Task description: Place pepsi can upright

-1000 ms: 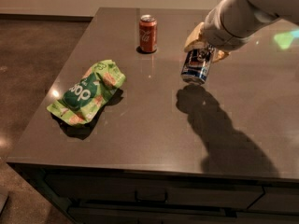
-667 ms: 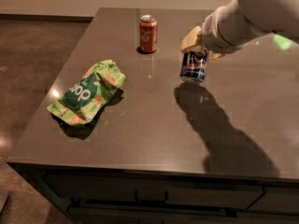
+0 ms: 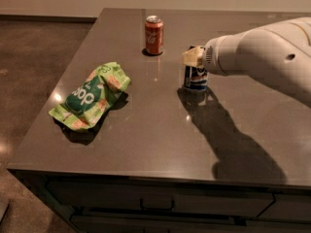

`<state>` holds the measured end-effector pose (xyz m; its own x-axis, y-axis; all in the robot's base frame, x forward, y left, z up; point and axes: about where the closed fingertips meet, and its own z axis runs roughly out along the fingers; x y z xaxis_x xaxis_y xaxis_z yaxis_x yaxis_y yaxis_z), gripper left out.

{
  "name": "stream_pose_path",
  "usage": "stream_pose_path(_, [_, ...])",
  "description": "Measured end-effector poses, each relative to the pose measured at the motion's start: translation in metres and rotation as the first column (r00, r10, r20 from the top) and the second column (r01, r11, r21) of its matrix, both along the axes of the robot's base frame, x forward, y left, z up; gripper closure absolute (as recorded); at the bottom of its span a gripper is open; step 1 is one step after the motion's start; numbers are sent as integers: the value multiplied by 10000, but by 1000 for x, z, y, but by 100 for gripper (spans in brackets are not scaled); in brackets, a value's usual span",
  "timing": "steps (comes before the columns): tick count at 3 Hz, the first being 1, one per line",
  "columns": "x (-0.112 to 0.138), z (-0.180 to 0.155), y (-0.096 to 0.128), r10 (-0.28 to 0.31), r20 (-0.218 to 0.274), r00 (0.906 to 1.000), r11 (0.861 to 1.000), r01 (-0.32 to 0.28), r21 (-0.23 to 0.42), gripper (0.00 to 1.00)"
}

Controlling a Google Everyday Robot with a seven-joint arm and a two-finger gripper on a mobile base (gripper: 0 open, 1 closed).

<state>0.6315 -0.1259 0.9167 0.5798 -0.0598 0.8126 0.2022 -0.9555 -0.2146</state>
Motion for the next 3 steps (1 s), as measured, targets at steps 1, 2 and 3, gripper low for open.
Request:
stream_pose_path(1, [13,9,10,140,1195,9927,9990,-188,395,100])
stream_pose_path(2, [25,23,15,107,1976,9802,9955,-290,901,100])
stream_pose_path(3, [33,24,15,107,2364,9716,9945,-349,988,100])
